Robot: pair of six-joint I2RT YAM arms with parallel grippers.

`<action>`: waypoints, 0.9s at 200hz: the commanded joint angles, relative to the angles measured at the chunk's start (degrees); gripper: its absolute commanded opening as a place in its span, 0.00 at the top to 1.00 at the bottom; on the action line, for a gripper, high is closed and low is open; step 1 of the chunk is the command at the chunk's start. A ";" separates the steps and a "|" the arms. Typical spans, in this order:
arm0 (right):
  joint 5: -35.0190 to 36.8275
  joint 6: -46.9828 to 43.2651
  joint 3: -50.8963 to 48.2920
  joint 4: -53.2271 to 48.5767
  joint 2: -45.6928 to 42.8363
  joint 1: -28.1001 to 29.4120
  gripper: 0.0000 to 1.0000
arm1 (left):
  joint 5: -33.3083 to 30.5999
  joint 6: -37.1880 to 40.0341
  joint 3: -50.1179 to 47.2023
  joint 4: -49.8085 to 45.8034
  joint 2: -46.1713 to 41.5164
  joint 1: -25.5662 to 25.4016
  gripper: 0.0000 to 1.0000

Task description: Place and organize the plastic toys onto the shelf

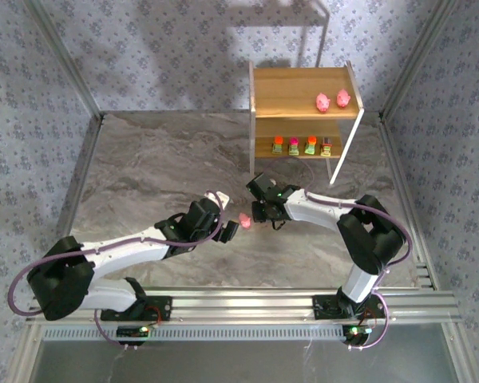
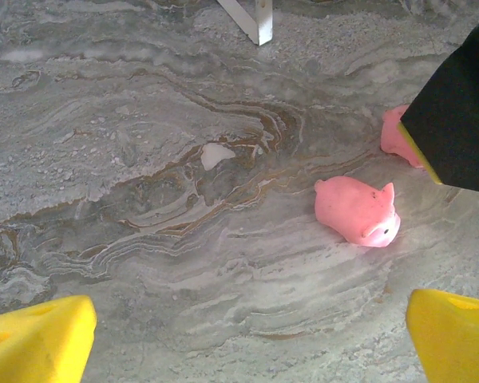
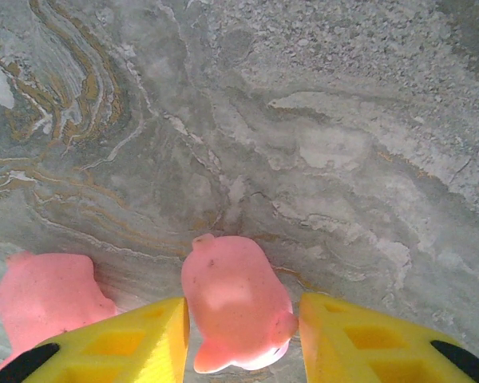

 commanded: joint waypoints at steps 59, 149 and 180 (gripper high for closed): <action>-0.62 -1.45 -0.73 -1.24 -0.06 -0.54 0.56 | 0.73 -0.47 1.85 -0.39 0.31 0.22 0.00; -1.97 -1.32 -1.50 0.34 1.23 -0.78 0.56 | 0.83 -0.46 1.93 -0.40 0.46 0.28 0.00; -2.33 -1.33 -1.35 0.62 1.77 -0.63 0.55 | 0.78 -0.46 2.00 -0.47 0.60 0.22 0.00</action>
